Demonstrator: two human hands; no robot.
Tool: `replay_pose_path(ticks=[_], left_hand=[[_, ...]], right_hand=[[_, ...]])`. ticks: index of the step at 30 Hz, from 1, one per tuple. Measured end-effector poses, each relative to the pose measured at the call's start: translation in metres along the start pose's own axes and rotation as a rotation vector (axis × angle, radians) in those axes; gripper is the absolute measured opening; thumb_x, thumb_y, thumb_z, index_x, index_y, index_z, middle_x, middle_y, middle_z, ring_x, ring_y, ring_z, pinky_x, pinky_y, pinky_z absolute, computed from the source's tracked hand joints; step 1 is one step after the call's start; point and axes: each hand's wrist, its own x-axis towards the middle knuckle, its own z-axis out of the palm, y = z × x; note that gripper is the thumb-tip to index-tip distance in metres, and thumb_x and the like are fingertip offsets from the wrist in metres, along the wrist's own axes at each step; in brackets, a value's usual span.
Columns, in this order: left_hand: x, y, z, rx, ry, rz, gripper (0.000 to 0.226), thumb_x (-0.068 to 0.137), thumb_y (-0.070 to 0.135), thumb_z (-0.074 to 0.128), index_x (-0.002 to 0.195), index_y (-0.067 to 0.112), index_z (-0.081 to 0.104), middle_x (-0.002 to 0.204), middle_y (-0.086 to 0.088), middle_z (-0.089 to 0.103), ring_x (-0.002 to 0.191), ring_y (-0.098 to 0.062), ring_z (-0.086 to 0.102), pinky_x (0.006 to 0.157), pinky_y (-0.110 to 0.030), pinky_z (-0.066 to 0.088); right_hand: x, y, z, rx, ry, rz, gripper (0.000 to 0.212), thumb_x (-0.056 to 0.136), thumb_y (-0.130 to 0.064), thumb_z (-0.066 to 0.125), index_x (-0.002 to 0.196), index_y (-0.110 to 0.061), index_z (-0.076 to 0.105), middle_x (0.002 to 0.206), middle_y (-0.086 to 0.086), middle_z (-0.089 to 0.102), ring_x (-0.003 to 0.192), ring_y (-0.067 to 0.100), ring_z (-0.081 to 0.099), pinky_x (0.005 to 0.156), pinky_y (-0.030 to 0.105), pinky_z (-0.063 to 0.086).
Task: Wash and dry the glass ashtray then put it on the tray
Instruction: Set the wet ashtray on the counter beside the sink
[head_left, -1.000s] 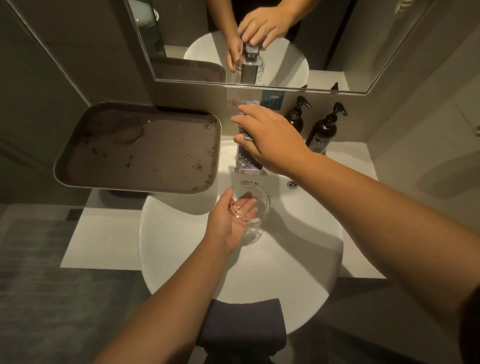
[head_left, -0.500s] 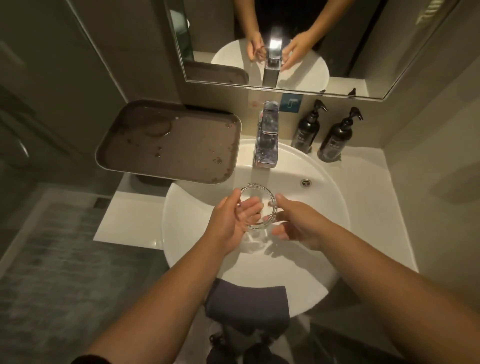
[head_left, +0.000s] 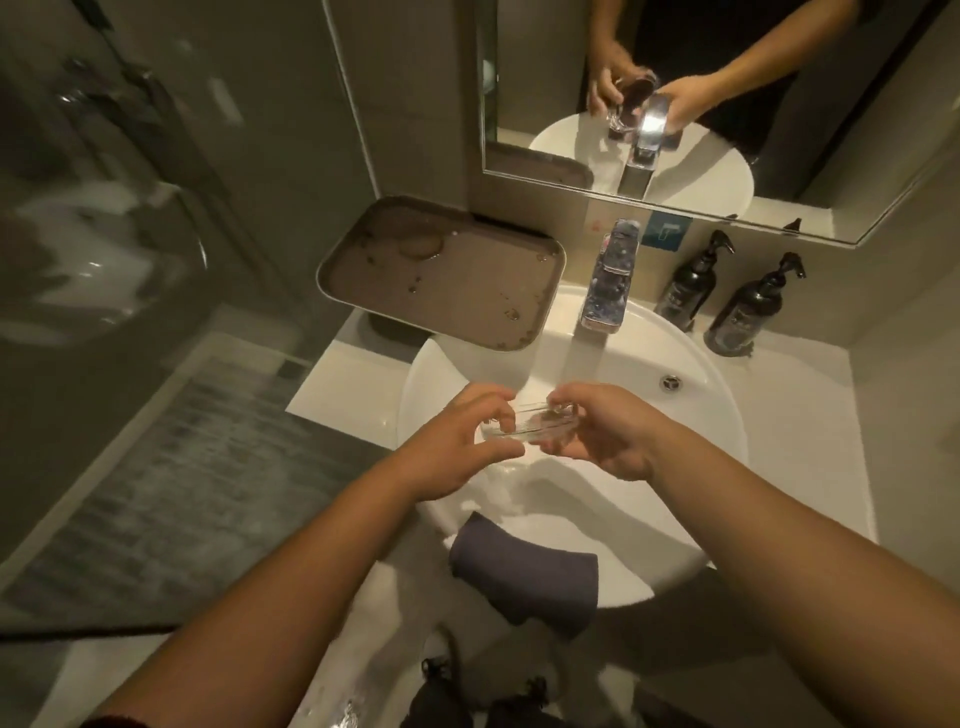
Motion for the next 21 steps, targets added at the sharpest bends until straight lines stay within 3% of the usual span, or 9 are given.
replay_pose_path(ticks=[2,4,7,10,13,17,19,21], left_hand=[[-0.009,-0.006,-0.005,-0.014,0.061,-0.027,0.021,0.092,0.037,0.064,0.11,0.041,0.054,0.154,0.011,0.029,0.135,-0.012,0.036,0.105,-0.025,0.034],[-0.016,-0.01,-0.009,-0.127,0.152,-0.096,0.042,0.095,0.04,0.058,0.135,0.038,0.043,0.156,0.011,0.026,0.138,-0.011,0.034,0.108,-0.028,0.031],[-0.023,-0.015,-0.014,-0.419,0.345,-0.287,0.049,0.1,0.046,0.039,0.146,0.031,0.03,0.148,0.004,0.043,0.125,-0.016,0.053,0.106,-0.038,0.043],[-0.025,-0.024,-0.024,-0.636,0.401,-0.451,0.04,0.101,0.049,0.028,0.118,0.024,0.054,0.111,-0.005,0.067,0.083,-0.018,0.068,0.08,-0.042,0.057],[-0.029,-0.044,-0.037,-0.663,0.437,-0.482,0.037,0.101,0.044,0.032,0.092,0.021,0.059,0.084,-0.01,0.067,0.062,-0.018,0.059,0.058,-0.03,0.049],[-0.034,-0.073,-0.06,-0.358,0.516,-0.42,0.036,0.099,0.024,0.03,0.086,0.008,0.06,0.073,-0.013,0.064,0.059,-0.023,0.057,0.063,-0.037,0.052],[-0.036,-0.092,-0.071,-0.277,0.543,-0.379,0.038,0.102,0.028,0.028,0.091,0.007,0.058,0.076,-0.011,0.065,0.061,-0.025,0.061,0.069,-0.042,0.055],[-0.037,-0.115,-0.084,-0.15,0.551,-0.353,0.045,0.1,0.038,0.025,0.092,0.008,0.056,0.081,-0.012,0.067,0.07,-0.032,0.065,0.074,-0.045,0.055]], right_hand=[[0.004,0.002,0.012,-0.054,0.033,-0.111,0.01,0.096,-0.011,0.055,0.103,-0.006,0.059,0.096,0.02,0.068,0.076,0.029,0.071,0.07,0.035,0.059],[0.008,0.005,0.027,-0.082,0.066,-0.212,0.009,0.098,-0.01,0.05,0.103,-0.01,0.058,0.099,0.017,0.067,0.078,0.028,0.07,0.074,0.039,0.058],[0.015,0.01,0.049,-0.118,0.1,-0.314,0.014,0.098,-0.005,0.047,0.105,-0.013,0.056,0.105,0.017,0.066,0.077,0.028,0.07,0.074,0.043,0.06],[0.025,0.017,0.073,-0.236,0.132,-0.419,0.018,0.1,-0.011,0.049,0.115,-0.018,0.055,0.112,0.012,0.065,0.083,0.027,0.073,0.07,0.038,0.058],[0.033,0.025,0.101,-0.389,0.156,-0.497,0.029,0.102,-0.018,0.047,0.131,-0.021,0.049,0.114,0.009,0.065,0.082,0.019,0.073,0.079,0.037,0.059],[0.045,0.035,0.135,-0.611,0.153,-0.639,0.031,0.101,-0.015,0.041,0.127,-0.022,0.056,0.113,0.005,0.068,0.084,0.014,0.073,0.08,0.036,0.057],[0.056,0.036,0.151,-0.764,0.219,-0.663,0.034,0.1,-0.019,0.042,0.132,-0.017,0.056,0.112,0.003,0.067,0.083,0.019,0.072,0.08,0.041,0.059],[0.069,0.035,0.17,-0.944,0.309,-0.681,0.032,0.099,-0.019,0.043,0.127,-0.013,0.058,0.104,0.006,0.069,0.077,0.023,0.07,0.076,0.037,0.058]])
